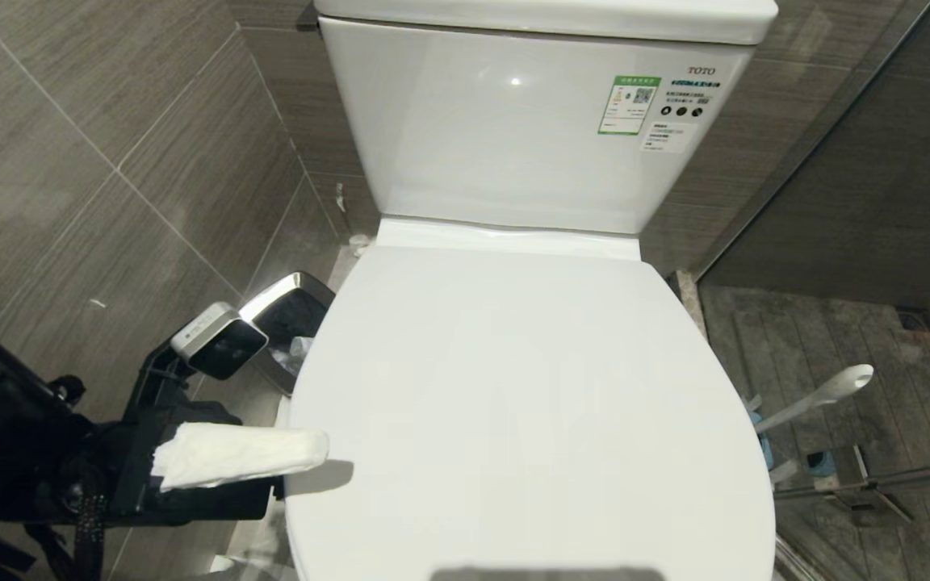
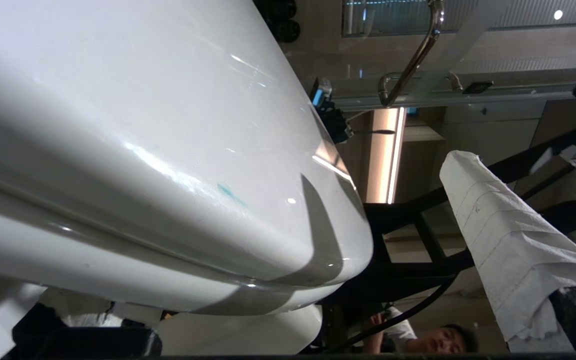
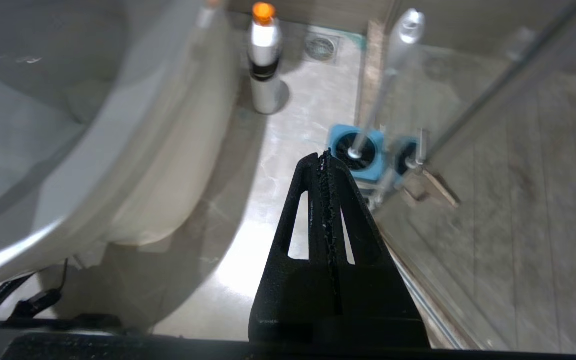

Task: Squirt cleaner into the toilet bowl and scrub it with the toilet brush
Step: Use the left hand to lift the toilet lid slightly

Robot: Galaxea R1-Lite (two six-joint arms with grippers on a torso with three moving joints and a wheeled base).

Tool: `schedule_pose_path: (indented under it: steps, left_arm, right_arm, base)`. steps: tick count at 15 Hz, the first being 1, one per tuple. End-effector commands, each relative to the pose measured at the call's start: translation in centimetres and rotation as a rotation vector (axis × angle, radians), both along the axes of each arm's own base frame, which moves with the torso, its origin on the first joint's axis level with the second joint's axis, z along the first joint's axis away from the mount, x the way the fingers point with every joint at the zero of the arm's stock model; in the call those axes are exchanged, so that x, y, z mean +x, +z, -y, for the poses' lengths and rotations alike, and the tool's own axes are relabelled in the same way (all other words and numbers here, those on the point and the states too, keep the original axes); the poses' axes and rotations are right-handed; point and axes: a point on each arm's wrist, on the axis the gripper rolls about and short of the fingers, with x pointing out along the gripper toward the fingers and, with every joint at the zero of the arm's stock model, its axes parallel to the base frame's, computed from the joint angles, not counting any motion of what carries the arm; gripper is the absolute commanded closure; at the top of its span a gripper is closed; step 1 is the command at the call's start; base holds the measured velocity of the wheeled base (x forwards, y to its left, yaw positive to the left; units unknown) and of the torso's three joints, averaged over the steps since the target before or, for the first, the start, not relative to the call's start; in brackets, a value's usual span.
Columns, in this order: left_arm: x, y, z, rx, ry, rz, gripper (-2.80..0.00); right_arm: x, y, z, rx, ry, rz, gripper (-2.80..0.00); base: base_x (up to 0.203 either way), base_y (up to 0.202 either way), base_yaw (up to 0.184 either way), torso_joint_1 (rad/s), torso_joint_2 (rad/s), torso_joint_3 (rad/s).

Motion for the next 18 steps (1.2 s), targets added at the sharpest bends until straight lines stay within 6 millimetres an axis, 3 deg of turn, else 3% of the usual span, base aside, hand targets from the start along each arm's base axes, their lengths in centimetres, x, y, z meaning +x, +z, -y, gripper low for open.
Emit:
schedule_pose_path:
  steps: [1, 4, 8, 18]
  left_arm:
    - [-0.1, 0.1, 0.2, 0.001, -0.023, 0.003, -2.8]
    - [-0.1, 0.4, 0.1, -0.001, -0.024, -0.001, -2.8]
    - [-0.4, 2.8, 0.0, -0.03, -0.031, 0.005, -2.8]
    - [1.4, 5.2, 0.4, -0.071, -0.001, 0.076, -2.8]
  right_arm:
    - [0.0, -0.1, 0.0, -0.001, 0.001, -0.003, 0.0]
    - [0.0, -0.2, 0.0, -0.001, 0.002, -0.002, 0.0]
    - [0.0, -0.1, 0.0, -0.001, 0.002, -0.004, 0.0]
    - [0.0, -0.1, 0.0, 0.0, 0.002, -0.004, 0.0]
  base:
    - [0.0, 0.0, 0.0, 0.0, 0.0, 0.0]
    - [0.0, 0.0, 0.0, 0.0, 0.0, 0.0]
    - [0.0, 0.0, 0.0, 0.0, 0.0, 0.0]
    - [0.0, 0.0, 0.0, 0.0, 0.0, 0.0]
